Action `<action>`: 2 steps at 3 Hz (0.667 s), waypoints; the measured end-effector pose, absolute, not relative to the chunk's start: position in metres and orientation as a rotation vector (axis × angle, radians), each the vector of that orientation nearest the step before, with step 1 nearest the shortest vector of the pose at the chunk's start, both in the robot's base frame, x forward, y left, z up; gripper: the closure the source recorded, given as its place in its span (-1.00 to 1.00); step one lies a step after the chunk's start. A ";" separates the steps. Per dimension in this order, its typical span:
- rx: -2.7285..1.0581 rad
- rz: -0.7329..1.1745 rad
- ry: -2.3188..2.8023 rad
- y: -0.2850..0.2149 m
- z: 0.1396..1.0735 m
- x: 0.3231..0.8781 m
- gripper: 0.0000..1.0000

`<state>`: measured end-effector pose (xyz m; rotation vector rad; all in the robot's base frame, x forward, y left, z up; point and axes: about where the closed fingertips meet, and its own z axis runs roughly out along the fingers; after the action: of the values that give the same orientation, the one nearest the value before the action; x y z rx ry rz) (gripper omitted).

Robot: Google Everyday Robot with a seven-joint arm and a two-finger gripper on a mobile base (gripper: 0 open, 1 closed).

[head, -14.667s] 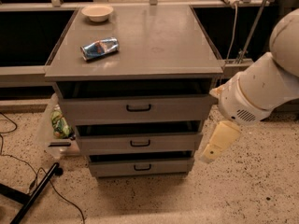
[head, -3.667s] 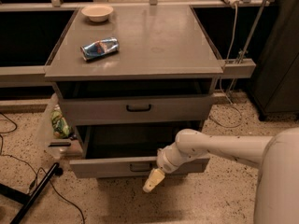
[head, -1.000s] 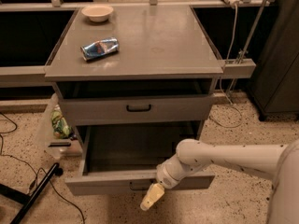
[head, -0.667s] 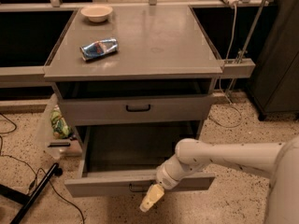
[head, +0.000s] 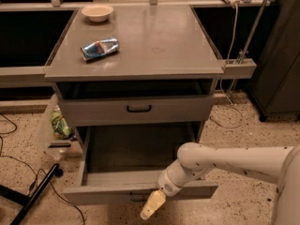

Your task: Open middle drawer

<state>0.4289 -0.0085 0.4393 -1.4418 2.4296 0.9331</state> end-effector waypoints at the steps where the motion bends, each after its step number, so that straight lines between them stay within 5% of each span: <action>1: -1.385 1.013 2.481 -0.008 0.443 0.405 -1.00; 2: -1.390 1.020 2.482 -0.007 0.443 0.404 -1.00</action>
Offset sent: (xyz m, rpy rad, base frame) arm -0.0244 0.0005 0.0009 0.0163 0.0717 -0.0307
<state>0.4036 -0.0068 0.4427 -1.3902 2.4822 1.0204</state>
